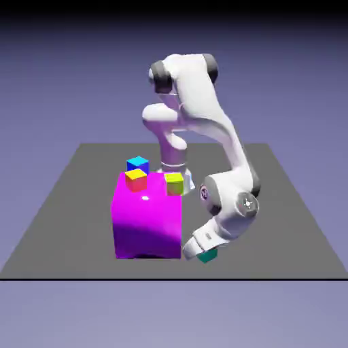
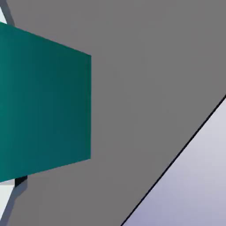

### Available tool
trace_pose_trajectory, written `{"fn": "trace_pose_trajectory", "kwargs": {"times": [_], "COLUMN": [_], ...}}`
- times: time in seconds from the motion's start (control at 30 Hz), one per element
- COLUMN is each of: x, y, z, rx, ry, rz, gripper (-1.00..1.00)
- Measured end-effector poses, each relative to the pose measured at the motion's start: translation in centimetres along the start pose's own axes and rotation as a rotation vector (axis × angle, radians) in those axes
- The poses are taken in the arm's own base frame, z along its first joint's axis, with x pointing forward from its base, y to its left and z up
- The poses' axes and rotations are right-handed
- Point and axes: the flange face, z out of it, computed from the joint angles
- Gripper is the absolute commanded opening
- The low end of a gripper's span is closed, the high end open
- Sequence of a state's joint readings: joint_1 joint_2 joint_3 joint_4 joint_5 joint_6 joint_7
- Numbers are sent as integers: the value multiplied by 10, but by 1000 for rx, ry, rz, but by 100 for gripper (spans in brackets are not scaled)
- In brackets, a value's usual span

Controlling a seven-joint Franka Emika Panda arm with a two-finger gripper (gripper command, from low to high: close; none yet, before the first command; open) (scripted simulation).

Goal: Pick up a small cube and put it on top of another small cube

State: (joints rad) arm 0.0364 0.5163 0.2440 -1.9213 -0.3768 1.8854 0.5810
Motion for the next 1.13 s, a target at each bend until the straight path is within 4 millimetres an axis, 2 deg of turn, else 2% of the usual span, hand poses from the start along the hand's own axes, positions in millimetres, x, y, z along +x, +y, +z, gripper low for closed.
{"fn": "trace_pose_trajectory", "kwargs": {"times": [0.1,0.2,0.3,0.4,0.53,0.7,0.83,0.87,1.03,1.07,1.13], "x": [-4,-20,-44,-77,-129,-196,-248,-248,-248,-248,-248], "y": [66,133,196,251,304,346,369,369,332,330,331], "z": [-37,-57,-73,-61,-47,-27,-13,-13,41,43,43], "rx": [-62,-83,-92,-3,132,330,499,499,499,499,497], "ry": [26,8,-18,-108,-228,-392,-519,-519,-519,-519,-518], "rz": [38,143,253,464,713,976,1124,1124,1124,1124,1124], "gripper": [-100,-100,-100,-100,-100,-100,-100,-100,-100,100,100]}}
